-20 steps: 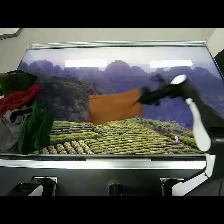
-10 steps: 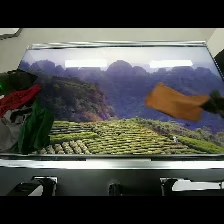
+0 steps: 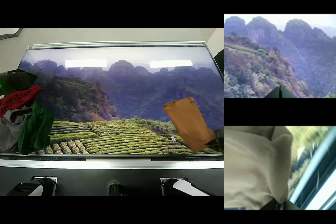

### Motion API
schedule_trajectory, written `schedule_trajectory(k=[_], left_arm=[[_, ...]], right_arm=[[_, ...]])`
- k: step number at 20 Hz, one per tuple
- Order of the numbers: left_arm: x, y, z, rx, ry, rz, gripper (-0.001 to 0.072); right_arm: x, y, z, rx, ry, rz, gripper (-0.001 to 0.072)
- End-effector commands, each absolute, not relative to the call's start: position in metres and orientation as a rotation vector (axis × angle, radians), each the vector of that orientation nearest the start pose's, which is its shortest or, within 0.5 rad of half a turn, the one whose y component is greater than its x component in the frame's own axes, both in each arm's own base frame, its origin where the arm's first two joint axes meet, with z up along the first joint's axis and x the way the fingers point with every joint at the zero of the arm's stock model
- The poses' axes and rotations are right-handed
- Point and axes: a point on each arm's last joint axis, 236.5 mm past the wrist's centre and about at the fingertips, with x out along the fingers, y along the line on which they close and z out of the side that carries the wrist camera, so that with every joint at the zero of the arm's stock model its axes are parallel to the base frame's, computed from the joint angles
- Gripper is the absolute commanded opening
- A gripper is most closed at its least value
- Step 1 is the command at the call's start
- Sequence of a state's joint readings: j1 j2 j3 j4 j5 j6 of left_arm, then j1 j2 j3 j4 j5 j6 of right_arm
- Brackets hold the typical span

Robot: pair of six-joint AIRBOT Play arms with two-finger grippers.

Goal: Fold the shirts.

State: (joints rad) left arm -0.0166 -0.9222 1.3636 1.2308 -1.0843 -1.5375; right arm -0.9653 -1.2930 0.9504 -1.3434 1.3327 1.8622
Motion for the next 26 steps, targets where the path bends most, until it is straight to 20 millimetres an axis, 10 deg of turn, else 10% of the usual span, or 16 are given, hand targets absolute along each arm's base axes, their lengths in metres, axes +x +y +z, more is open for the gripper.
schedule_trajectory(k=[1,14,15,18,22,26], left_arm=[[0.375,-0.076,0.254,-0.212,0.633,-0.265,0.003],[0.375,-0.076,0.254,-0.21,0.633,-0.266,0.003],[0.375,-0.076,0.254,-0.21,0.632,-0.266,0.003],[0.376,-0.076,0.254,-0.21,0.631,-0.266,0.003],[0.38,-0.075,0.255,-0.211,0.621,-0.262,0.003],[0.402,-0.072,0.249,-0.121,0.586,-0.268,0.0027]], right_arm=[[0.175,-0.175,-0.086,1.29,1.288,-0.921,0.0044],[0.14,-0.137,-0.1,1.379,1.359,-1.025,0.0046],[0.138,-0.136,-0.099,1.388,1.367,-1.035,0.0096],[0.139,-0.146,-0.091,1.358,1.34,-1.054,0.0542],[0.155,-0.225,-0.015,1.127,1.146,-1.137,0.0543],[0.224,-0.318,0.138,0.821,0.659,-1.088,0.055]])
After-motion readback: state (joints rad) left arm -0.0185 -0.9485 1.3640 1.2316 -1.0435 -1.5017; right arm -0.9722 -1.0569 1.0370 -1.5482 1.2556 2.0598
